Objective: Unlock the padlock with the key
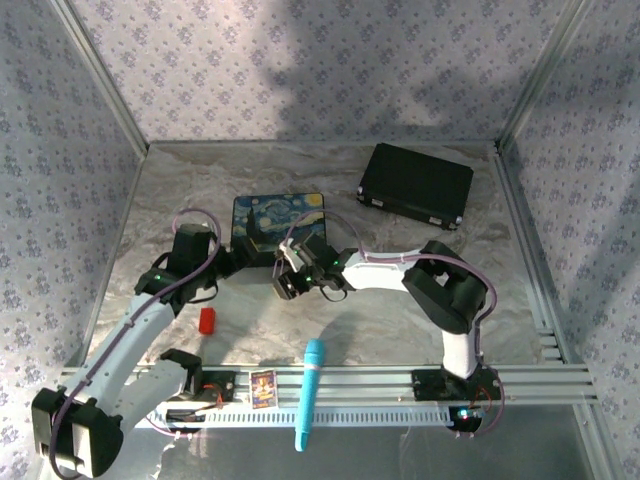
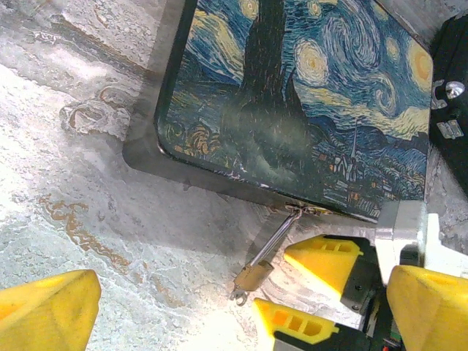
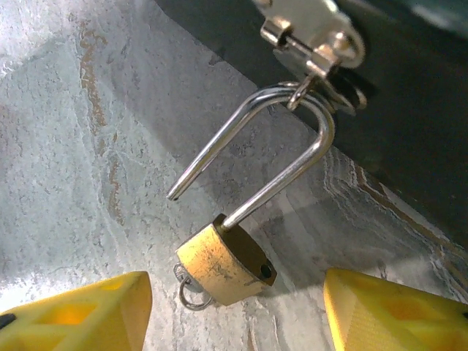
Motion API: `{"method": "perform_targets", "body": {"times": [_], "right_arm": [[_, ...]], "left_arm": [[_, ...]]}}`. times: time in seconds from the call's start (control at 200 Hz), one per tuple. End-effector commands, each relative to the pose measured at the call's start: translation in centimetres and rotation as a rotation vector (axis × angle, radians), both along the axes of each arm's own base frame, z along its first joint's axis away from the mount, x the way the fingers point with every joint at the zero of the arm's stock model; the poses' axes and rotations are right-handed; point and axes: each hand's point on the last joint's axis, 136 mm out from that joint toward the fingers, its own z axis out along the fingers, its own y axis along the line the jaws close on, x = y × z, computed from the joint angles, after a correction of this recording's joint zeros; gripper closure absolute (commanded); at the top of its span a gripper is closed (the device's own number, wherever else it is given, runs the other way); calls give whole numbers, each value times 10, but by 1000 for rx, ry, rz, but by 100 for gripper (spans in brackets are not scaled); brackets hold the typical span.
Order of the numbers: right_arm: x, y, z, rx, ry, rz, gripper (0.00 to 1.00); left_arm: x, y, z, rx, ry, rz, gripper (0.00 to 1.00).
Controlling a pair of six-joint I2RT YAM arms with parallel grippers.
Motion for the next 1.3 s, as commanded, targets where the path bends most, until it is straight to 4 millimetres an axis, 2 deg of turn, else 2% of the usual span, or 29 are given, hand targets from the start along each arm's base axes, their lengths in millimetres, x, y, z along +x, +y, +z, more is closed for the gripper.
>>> {"method": "perform_targets", "body": {"times": [0.0,0.365,0.645,0.835,0.959,1.104,1.299], "right_arm": [[2,8,-3,6,-28,40,37],[8,8,-22,29,13,27,43],[14,10,-34,24,19,-7,41],[13,7,-46,11,36,-10,52],[10,8,-49,23,53,-2,54],[9,7,-46,50,66,-7,63],[11,-8,-41,146,118,-65,76]], "left_arm": [[2,4,3,17,-25,3,0],[3,6,-5,26,-14,14,0],[6,6,-8,33,-10,20,0],[7,5,-12,27,-4,22,0],[8,5,-13,31,-4,23,0],[8,5,-14,35,-2,22,0],[10,5,-16,40,4,22,0]]}}
